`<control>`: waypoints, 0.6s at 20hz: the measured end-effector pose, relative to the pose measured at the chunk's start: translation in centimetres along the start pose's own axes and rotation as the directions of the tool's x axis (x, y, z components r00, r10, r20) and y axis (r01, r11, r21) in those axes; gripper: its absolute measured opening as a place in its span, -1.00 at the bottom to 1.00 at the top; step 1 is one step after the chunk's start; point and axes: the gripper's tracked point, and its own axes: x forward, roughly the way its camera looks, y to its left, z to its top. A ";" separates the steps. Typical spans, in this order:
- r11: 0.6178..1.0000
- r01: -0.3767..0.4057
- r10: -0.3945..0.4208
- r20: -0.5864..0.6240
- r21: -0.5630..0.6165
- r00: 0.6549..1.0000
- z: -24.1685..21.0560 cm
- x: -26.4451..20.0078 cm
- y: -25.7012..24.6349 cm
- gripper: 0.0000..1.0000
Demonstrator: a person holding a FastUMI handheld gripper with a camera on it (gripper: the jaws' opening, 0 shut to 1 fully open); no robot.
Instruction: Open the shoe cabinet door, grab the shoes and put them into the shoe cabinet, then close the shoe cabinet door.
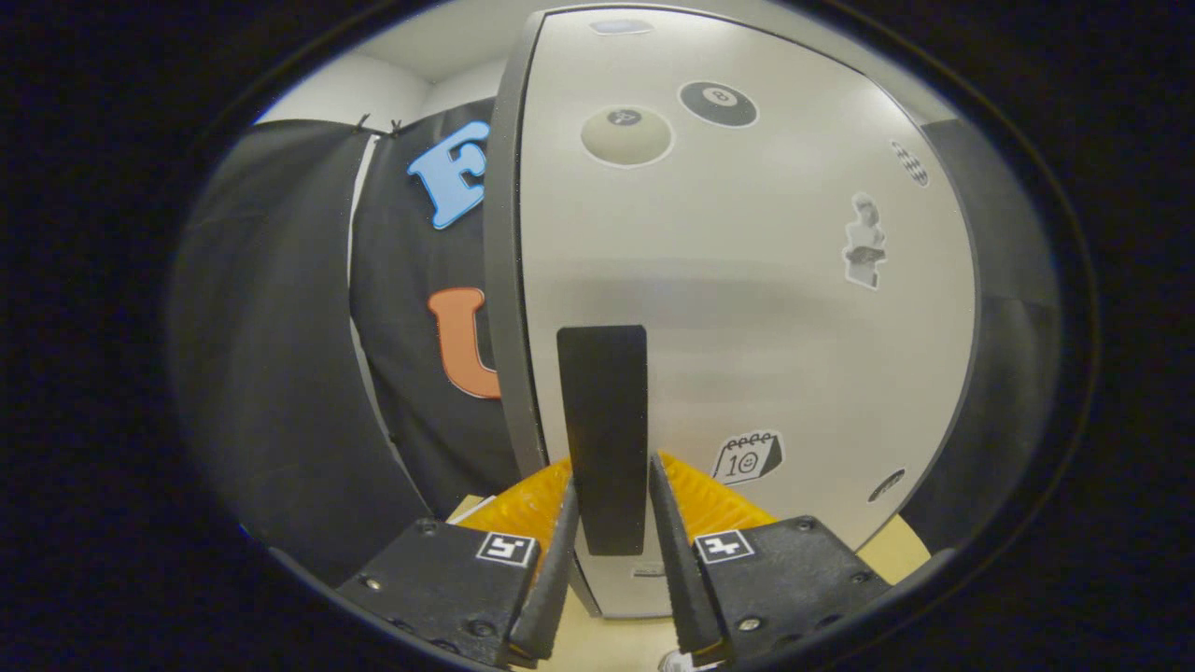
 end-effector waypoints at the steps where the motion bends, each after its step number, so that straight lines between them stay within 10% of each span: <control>1: 1.000 0.005 -0.005 0.006 0.002 1.000 0.0 -0.1 -0.1 -0.07; 12: 0.999 -0.044 0.043 -0.026 -0.029 0.999 -0.5 -1.7 -0.3 -0.43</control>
